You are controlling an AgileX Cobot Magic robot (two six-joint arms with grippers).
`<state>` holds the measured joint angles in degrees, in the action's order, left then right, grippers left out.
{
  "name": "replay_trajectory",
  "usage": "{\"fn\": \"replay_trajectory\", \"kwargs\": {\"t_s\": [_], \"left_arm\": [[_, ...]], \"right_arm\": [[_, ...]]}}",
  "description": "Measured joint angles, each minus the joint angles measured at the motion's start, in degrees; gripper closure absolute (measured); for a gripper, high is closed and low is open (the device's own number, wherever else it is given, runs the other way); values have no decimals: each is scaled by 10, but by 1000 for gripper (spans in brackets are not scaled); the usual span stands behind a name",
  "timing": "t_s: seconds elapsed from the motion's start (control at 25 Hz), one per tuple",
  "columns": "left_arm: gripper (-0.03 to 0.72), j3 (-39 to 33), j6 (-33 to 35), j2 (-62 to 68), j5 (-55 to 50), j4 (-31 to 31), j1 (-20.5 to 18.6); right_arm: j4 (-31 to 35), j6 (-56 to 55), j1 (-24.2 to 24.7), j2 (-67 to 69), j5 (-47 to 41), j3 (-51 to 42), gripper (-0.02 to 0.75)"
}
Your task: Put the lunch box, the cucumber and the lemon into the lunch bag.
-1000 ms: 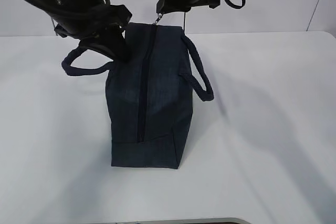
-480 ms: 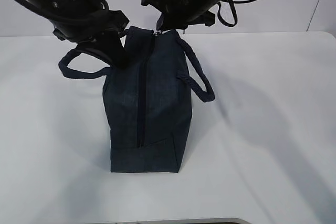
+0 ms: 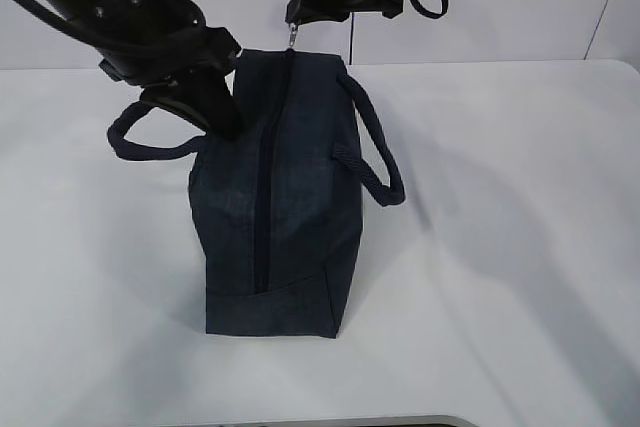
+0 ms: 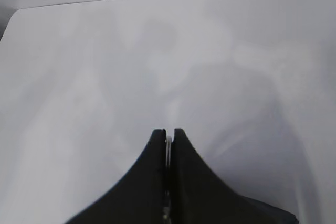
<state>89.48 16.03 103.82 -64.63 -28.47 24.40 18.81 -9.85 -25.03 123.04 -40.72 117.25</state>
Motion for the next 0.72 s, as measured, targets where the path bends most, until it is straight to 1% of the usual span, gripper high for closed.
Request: {"fn": "replay_trajectory", "kwargs": {"t_s": [0.24, 0.72], "left_arm": [[689, 0, 5, 0, -1, 0, 0], [689, 0, 6, -4, -2, 0, 0]], "right_arm": [[-7, 0, 2, 30, 1, 18, 732], [22, -7, 31, 78, 10, 24, 732]]}}
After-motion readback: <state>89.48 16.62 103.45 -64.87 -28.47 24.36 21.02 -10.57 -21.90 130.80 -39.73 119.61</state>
